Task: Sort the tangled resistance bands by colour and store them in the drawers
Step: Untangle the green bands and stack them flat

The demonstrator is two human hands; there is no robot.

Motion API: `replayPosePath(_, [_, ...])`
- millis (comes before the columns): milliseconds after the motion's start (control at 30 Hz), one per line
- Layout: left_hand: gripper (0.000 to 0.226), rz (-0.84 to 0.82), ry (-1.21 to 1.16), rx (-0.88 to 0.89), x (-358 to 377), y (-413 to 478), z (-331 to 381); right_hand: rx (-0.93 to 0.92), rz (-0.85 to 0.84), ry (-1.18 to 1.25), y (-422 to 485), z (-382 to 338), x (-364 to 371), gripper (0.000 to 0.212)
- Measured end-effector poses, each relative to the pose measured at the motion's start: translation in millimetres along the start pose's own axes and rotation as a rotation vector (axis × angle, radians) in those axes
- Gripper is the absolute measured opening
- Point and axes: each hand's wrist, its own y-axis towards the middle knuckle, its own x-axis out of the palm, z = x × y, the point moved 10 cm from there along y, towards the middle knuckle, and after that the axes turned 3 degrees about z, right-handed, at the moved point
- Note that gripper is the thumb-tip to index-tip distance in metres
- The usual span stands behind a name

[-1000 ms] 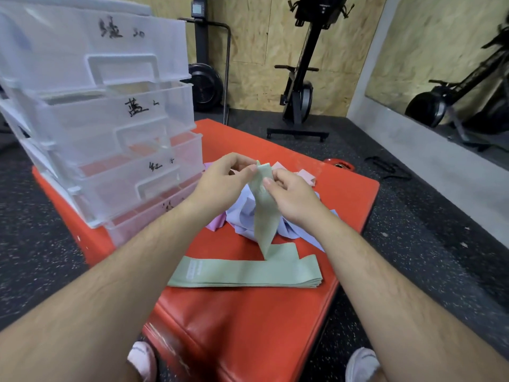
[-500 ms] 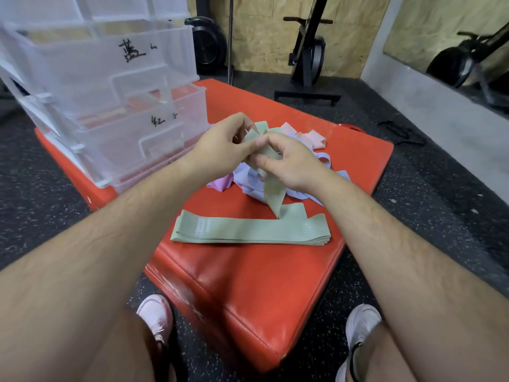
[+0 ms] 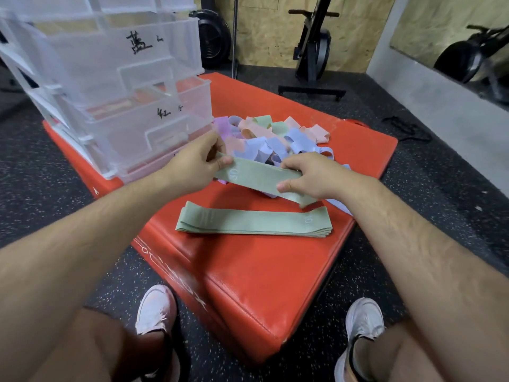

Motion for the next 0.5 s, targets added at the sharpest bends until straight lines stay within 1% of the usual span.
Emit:
replayPosePath(133, [0.018,0.014,-0.025,-0.056,-6,-13,-20,0.02,-0.031,-0.187,-5,19,-1,0.029])
replayPosePath(233, [0.02,0.008,-0.035,-0.121,-10,-18,-37,0.073,-0.045,-0.235,-9,37,-7,0.021])
replayPosePath(300, [0.021,0.012,-0.067,-0.166,-14,-20,-47,0.092,-0.039,-0.208,-13,46,-13,0.014])
replayPosePath(367, [0.023,0.003,-0.104,-0.203,-16,-22,-54,0.11,-0.019,-0.115,-20,53,-22,0.007])
replayPosePath(500, [0.027,-0.056,-0.061,-0.227,-13,-31,-57,0.15,-0.022,0.023,-32,65,-25,0.013])
